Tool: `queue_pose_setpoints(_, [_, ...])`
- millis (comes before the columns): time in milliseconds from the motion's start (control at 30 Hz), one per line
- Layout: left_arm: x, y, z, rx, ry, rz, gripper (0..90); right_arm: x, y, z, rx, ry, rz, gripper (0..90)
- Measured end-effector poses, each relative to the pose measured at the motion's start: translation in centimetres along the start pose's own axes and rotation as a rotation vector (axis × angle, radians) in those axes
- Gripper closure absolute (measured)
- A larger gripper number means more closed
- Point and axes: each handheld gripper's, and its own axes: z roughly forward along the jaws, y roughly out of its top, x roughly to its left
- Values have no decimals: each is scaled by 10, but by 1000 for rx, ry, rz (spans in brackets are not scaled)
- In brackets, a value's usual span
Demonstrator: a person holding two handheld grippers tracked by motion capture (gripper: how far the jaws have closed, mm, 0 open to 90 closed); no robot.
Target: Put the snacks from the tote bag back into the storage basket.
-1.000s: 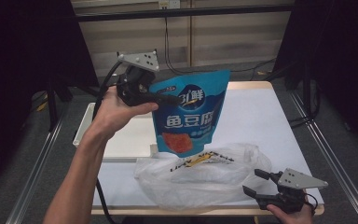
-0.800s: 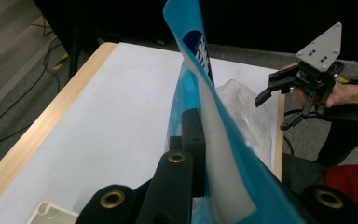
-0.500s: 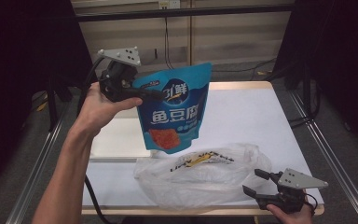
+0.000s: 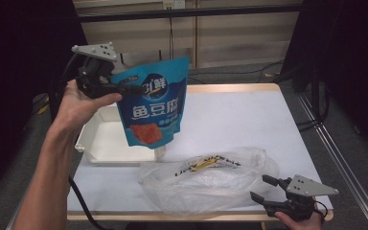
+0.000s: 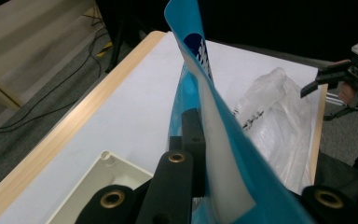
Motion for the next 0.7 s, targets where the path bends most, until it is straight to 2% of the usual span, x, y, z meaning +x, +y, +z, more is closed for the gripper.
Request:
queue_pose_setpoints(100, [7,-1,-10,-3,26,-16,900,0,-1,0,3,-4,0,295])
queue_pose_setpoints(267, [18,-3,-18,-8,42,-35,900,-1,-2,-1,6,0,11,294])
queue_pose_setpoints(333, [22,-4,-18,-4,37,-37,900,-1,-2,0,6,3,12,294])
queue_pose_setpoints(467, [30,-7,-18,16,65,-51,900,-1,-2,-1,2,2,13,293])
queue_pose_setpoints(700, [44,-11,-17,14,74,-71,900,-1,-3,-1,3,6,9,293])
